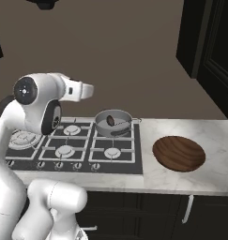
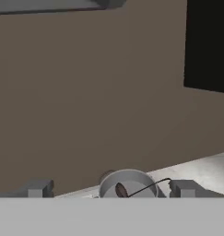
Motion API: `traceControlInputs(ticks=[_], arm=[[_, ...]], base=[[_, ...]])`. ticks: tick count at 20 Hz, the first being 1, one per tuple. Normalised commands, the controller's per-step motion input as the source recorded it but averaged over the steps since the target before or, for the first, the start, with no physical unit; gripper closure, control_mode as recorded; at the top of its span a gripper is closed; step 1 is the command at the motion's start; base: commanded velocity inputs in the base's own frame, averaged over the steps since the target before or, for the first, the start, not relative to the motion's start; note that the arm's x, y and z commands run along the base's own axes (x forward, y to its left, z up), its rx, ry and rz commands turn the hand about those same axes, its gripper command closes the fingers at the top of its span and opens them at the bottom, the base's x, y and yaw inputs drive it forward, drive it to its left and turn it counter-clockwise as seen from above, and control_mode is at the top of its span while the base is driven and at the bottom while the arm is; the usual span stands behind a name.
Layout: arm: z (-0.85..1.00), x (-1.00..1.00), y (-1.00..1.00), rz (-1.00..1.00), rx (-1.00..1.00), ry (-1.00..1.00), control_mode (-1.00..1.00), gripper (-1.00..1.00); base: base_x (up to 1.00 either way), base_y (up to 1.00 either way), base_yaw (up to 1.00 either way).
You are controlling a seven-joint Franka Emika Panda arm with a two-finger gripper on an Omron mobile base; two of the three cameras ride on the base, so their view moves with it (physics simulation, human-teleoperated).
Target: Open the cabinet and move the ladle to the pot. Then close the cabinet.
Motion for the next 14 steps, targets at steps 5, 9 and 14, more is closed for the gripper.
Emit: traceControlInputs(ticks=[5, 9, 14], arm=[[0.03, -0.48, 0.00, -0.04, 0.00, -0.06, -1.00, -1.00], [0.11, -0.52, 0.01, -0.03, -0.02, -0.05, -1.00, -1.00], [0.13, -0.57, 0.00, 0.00, -0.04, -0.02, -1.00, -1.00]], base=[[0.00, 0.00, 0.00], [0.00, 0.00, 0.00], [0.00, 0.00, 0.00]])
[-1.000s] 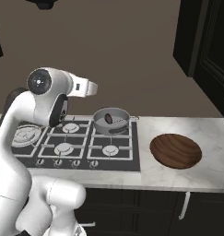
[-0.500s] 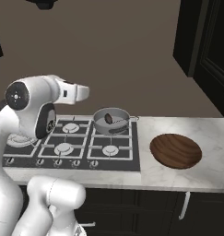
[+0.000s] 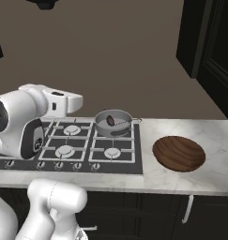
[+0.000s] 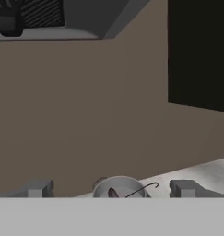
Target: Open the cabinet and move the ladle to the pot. Then close the cabinet.
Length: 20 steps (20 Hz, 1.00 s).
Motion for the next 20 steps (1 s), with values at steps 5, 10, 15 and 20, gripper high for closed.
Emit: traceControlInputs(ticks=[5, 10, 15, 20], arm=[[0.05, -0.31, 0.00, 0.00, -0.02, 0.00, 1.00, -1.00], [0.00, 0.00, 0.00, 0.00, 0.00, 0.00, 1.00, -1.00], [0.00, 0.00, 0.00, 0.00, 0.00, 0.00, 1.00, -1.00], [0.00, 0.00, 0.00, 0.00, 0.00, 0.00, 1.00, -1.00]], base=[[-0.10, 0.02, 0.00], [-0.15, 0.00, 0.00], [-0.94, -0.07, 0.00], [-0.98, -0.31, 0.00]])
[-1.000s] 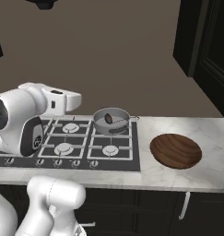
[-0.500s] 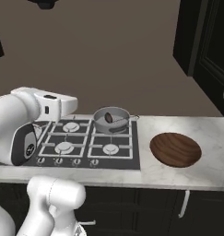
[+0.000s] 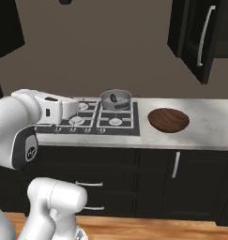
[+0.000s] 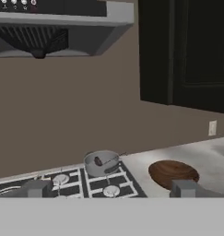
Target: Open the cabinet and move the ladle to the pot. Then close the cabinet.
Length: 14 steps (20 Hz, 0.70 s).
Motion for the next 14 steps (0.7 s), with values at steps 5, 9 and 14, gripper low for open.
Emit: traceControlInputs(ticks=[5, 9, 14], arm=[[0.00, 0.00, 0.00, 0.00, 0.00, 0.00, 1.00, -1.00], [0.00, 0.00, 0.00, 0.00, 0.00, 0.00, 1.00, -1.00], [0.00, 0.00, 0.00, 0.00, 0.00, 0.00, 1.00, -1.00]], base=[[-0.64, -0.52, 0.17], [-0.45, -0.63, 0.34], [-0.19, -0.70, 0.41]])
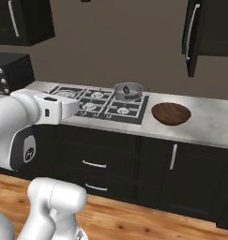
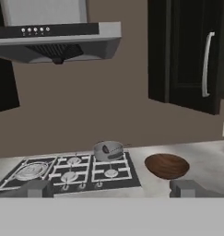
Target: Open the cabinet and move the ladle to the pot. Then close the cabinet.
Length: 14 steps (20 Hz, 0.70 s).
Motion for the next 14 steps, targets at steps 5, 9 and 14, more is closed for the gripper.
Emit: traceControlInputs(ticks=[5, 9, 14], arm=[[0.00, 0.00, 0.00, 0.00, 0.00, 0.00, 1.00, -1.00], [0.00, 0.00, 0.00, 0.00, 0.00, 0.00, 1.00, -1.00], [0.00, 0.00, 0.00, 0.00, 0.00, 0.00, 1.00, -1.00]], base=[[-0.24, -0.75, 0.26], [-0.34, -0.78, 0.08], [-0.21, -0.47, 0.00]])
